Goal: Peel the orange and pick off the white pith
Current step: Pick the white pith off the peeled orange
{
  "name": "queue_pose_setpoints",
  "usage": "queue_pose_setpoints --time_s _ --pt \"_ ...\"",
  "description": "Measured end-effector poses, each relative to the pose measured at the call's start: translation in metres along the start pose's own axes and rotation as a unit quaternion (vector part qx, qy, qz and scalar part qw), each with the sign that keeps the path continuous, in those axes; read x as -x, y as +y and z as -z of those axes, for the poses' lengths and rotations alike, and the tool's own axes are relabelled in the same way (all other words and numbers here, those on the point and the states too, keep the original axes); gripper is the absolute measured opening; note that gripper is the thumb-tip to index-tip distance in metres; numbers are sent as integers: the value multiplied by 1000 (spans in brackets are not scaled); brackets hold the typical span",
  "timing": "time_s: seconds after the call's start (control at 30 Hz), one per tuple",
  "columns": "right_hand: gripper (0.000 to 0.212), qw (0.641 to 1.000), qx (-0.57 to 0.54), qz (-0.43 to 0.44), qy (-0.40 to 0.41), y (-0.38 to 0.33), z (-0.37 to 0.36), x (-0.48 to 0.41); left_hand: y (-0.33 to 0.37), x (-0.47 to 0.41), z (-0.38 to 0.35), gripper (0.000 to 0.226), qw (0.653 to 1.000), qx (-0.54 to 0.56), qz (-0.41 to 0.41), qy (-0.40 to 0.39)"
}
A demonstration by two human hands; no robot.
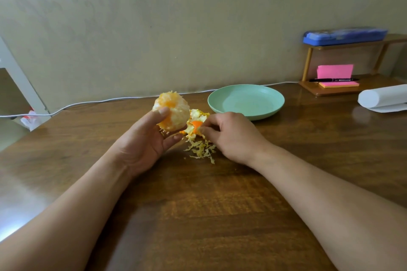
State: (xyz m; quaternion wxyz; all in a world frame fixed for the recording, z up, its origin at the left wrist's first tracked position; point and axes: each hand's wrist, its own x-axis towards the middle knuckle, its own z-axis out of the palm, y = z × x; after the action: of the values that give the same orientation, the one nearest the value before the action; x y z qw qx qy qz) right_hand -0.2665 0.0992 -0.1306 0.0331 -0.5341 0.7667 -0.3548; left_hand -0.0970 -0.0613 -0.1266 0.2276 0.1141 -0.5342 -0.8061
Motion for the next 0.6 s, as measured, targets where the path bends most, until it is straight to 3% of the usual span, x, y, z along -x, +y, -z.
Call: queue_pose_setpoints --time_s 0.1,0.27,0.37,0.5,0.6 --pt "19 999 26 13 35 -2 1 0 -2 -1 -2 94 999 -43 -15 -16" --pt "10 998 13 31 62 -2 0 -2 -6 -3 -6 64 998 -64 -19 -1" --pt "25 998 20 34 58 -3 -1 -1 -7 -3 -6 63 997 -73 -21 6" --pt "24 991 8 53 121 -7 1 -2 -8 -4 -4 63 996 -89 -23 6" --pt "14 993 -31 56 103 -8 2 0 -9 -4 -4 64 995 -97 -27 9"
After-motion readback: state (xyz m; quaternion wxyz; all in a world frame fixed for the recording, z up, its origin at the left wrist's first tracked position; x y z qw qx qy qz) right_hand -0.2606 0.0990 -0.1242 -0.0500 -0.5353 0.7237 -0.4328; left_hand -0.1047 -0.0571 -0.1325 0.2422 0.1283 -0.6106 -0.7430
